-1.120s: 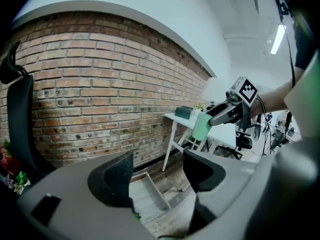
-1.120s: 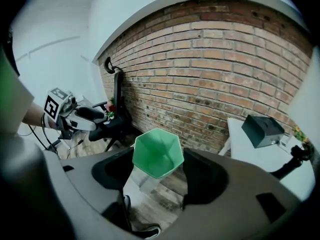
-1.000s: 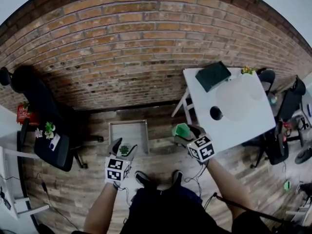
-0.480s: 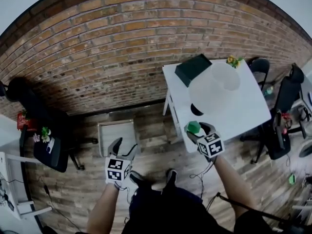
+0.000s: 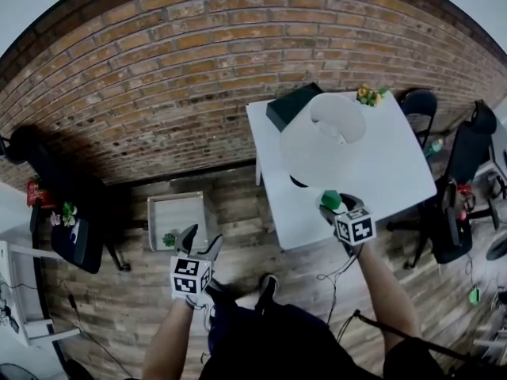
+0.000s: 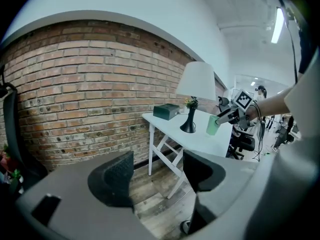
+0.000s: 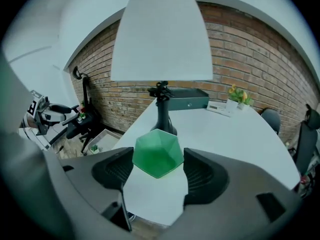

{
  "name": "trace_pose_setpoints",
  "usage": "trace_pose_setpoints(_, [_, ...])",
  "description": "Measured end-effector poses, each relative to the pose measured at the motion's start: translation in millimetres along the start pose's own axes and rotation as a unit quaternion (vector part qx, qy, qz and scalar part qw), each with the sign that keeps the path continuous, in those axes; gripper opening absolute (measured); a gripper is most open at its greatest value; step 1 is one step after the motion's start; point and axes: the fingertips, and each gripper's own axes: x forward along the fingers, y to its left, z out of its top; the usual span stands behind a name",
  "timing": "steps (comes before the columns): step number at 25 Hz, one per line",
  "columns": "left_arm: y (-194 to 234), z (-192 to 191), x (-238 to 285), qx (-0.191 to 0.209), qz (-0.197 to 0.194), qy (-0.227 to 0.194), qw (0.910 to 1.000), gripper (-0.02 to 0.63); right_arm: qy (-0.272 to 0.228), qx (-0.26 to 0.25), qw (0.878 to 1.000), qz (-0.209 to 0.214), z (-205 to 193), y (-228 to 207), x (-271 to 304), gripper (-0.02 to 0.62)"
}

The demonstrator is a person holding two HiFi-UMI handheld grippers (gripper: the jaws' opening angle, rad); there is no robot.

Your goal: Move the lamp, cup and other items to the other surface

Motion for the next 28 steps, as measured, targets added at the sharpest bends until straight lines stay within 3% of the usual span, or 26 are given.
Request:
trace_pose_setpoints(4, [-25.4,-3.4,9.5,0.000,-0.005,0.008,1.0000,0.305,0.006,0.016,1.000,-0.003,-13.4,-30.4,-4.7,0.318])
trace_pose_setpoints(10, [-41.6,-10.4,11.2,-0.002,-0.006,0.025,0.9997,0.305,0.017,0.032,0.999,0.004,-25.2,-42.7,0.1,0.322])
trace_pose_setpoints(19, [-31.0,-25.6,-9.1,-0.009,0.002,0.033,0.9994,0.305,-0.037,0.017,0.999,-0.032,-9.9,-39.4,-18.2,0.370])
trace_pose_setpoints(24, [-19.9,-33.7,-28.0,-0.015,0.003,0.027,0.9995,0.305,-0.130,-0.037,0.987,-0.088,27.3,-7.8,-57.7,0.305])
trace_pose_setpoints(28, [4.0,-45.1,-57.1,-0.023,0.013,0.023,0.9994,0.305,-0.179,-0.086,0.978,-0.064,59.3,66.3,-71.5,0.279])
